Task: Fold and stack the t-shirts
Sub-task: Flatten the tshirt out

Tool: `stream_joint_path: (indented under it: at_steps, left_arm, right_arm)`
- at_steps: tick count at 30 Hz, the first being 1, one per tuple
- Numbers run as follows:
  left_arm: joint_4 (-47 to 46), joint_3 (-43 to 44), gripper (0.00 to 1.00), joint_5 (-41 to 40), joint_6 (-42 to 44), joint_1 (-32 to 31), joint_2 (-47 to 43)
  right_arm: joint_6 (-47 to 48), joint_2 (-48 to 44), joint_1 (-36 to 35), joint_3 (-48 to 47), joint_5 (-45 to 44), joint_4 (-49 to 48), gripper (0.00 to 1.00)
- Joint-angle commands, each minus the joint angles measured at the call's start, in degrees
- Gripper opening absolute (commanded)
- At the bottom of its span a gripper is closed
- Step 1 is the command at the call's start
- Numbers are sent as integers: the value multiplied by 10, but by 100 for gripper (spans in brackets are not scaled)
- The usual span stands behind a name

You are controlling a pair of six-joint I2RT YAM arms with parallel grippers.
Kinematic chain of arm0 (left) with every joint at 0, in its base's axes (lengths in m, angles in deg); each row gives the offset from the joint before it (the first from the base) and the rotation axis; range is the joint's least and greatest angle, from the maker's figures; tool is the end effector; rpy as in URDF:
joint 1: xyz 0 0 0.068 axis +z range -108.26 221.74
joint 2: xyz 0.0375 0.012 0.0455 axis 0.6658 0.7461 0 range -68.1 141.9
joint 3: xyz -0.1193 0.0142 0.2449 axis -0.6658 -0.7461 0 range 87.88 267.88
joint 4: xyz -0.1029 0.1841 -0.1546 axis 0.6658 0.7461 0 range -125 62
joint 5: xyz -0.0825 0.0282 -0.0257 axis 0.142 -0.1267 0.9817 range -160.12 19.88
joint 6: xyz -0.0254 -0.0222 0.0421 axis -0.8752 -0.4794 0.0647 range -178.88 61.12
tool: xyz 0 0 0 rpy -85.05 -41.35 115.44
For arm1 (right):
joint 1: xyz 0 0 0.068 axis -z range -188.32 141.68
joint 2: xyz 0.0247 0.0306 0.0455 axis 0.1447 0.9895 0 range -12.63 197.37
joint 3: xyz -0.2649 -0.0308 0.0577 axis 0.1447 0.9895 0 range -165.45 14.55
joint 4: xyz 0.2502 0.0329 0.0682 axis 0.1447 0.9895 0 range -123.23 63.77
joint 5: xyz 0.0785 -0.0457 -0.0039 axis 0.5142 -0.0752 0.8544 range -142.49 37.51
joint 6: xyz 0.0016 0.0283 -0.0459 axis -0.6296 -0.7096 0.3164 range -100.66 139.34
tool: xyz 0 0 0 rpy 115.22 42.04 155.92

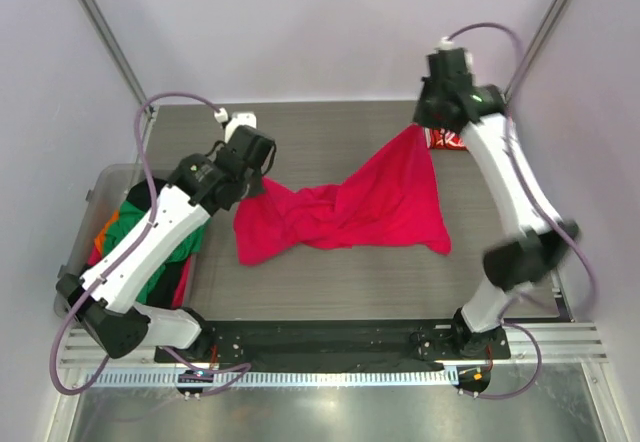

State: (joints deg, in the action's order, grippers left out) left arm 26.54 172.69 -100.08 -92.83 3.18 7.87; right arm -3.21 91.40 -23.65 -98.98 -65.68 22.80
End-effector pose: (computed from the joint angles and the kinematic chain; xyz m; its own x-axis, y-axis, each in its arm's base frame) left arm 0.2084 -0.1434 0.3832 -0.6853 -0.0725 -0.7246 -0.0956 0.9954 -0.0091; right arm 0.3787 0.0953 0.3904 -0.6870 0.1988 -0.6989 0.1706 0.9791 0.1108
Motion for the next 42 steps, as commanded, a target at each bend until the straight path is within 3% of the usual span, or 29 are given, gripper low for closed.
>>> stream_joint_path:
  at_steps: [1, 4, 8, 17, 21, 24, 30, 35, 38, 42]
  left_arm:
    - [23, 75, 0, -15, 48, 30, 8]
    - [35, 119, 0, -12, 62, 47, 7]
    - [44, 169, 0, -13, 73, 52, -7]
    - [54, 310, 0, 12, 123, 52, -78]
    - [-48, 306, 0, 88, 160, 52, -164]
    - [-74, 334, 0, 144, 179, 52, -199]
    - [-94, 463, 0, 254, 213, 52, -205]
    - [-134, 507, 0, 267, 212, 52, -185]
    - [-150, 512, 0, 240, 207, 52, -152]
    - [-133, 517, 0, 153, 206, 52, -69]
  right_arm:
    - [-39, -258, 0, 140, -40, 32, 1]
    - [-65, -361, 0, 244, -75, 48, 1]
    - [-87, -457, 0, 277, -99, 70, 1]
    - [-73, -473, 0, 126, -155, 76, 1]
    - [-56, -522, 0, 92, -149, 45, 1]
    - [-50, -563, 1, 91, -134, 16, 1]
    - [-3, -664, 0, 63, -46, -43, 1]
    - [22, -649, 0, 5, -62, -48, 1]
    - [30, -603, 0, -29, -83, -29, 1]
    - [20, -500, 0, -41, -192, 36, 1]
